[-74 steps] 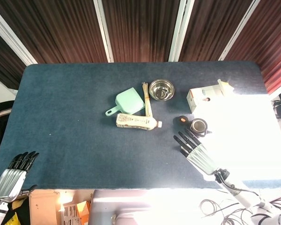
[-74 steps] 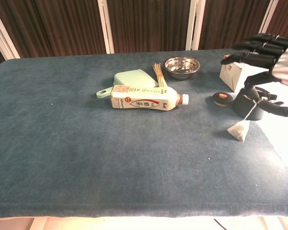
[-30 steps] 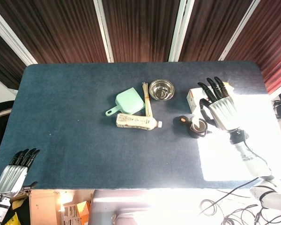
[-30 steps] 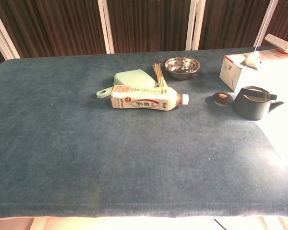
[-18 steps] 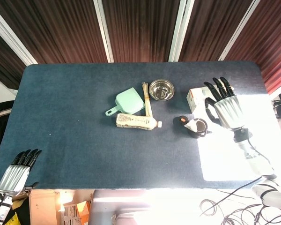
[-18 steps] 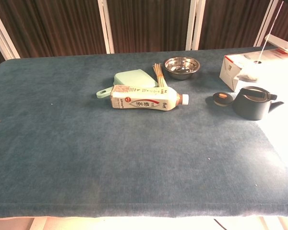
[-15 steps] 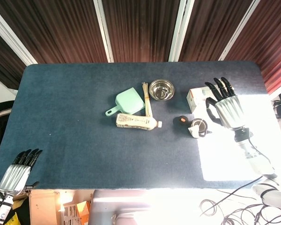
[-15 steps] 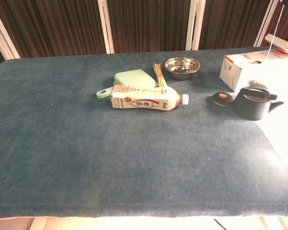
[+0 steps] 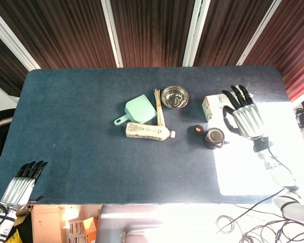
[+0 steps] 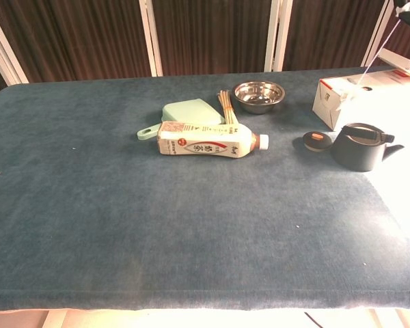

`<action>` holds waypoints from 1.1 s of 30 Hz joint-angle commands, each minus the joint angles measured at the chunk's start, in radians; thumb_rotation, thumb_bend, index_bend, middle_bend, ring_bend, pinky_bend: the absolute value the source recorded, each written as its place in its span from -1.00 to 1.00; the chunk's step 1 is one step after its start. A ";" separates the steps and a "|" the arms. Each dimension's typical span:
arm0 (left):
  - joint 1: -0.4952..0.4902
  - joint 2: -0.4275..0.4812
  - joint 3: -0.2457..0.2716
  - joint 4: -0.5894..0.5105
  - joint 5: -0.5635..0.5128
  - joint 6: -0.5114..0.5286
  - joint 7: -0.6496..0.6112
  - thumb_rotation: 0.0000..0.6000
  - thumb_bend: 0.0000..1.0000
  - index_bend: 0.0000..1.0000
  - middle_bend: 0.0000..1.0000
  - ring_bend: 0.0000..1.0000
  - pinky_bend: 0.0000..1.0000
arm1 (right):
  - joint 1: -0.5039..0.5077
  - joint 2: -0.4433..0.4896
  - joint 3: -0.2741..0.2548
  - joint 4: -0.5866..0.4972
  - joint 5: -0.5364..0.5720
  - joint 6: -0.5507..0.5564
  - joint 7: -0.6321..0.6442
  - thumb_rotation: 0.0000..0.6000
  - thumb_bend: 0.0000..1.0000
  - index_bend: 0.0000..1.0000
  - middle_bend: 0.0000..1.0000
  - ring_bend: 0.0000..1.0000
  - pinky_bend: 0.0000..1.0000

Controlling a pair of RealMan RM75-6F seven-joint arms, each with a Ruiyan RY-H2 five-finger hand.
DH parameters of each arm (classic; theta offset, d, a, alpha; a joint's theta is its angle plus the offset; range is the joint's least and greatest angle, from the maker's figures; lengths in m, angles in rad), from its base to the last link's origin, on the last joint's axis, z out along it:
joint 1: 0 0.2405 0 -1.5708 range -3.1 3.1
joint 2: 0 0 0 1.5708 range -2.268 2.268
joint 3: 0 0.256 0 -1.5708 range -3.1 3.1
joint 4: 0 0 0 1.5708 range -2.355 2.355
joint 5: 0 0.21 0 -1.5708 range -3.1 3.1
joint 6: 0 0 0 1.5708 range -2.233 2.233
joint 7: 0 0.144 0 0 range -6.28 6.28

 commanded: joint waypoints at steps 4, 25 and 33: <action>-0.002 -0.001 0.001 -0.001 -0.008 -0.008 0.005 1.00 -0.92 -1.00 -0.85 -0.94 -0.80 | 0.005 -0.025 -0.010 0.045 0.010 -0.023 0.025 1.00 -0.10 0.34 -0.75 -0.96 -1.00; -0.009 -0.002 0.002 0.001 -0.018 -0.018 0.003 1.00 -0.92 -1.00 -0.85 -0.94 -0.80 | 0.007 -0.101 -0.054 0.190 -0.003 -0.049 0.071 1.00 -0.10 0.35 -0.75 -0.95 -1.00; -0.003 -0.001 0.004 0.005 -0.015 -0.007 -0.007 1.00 -0.92 -1.00 -0.85 -0.94 -0.80 | -0.013 -0.115 -0.083 0.227 -0.013 -0.044 0.053 1.00 -0.10 0.35 -0.75 -0.94 -1.00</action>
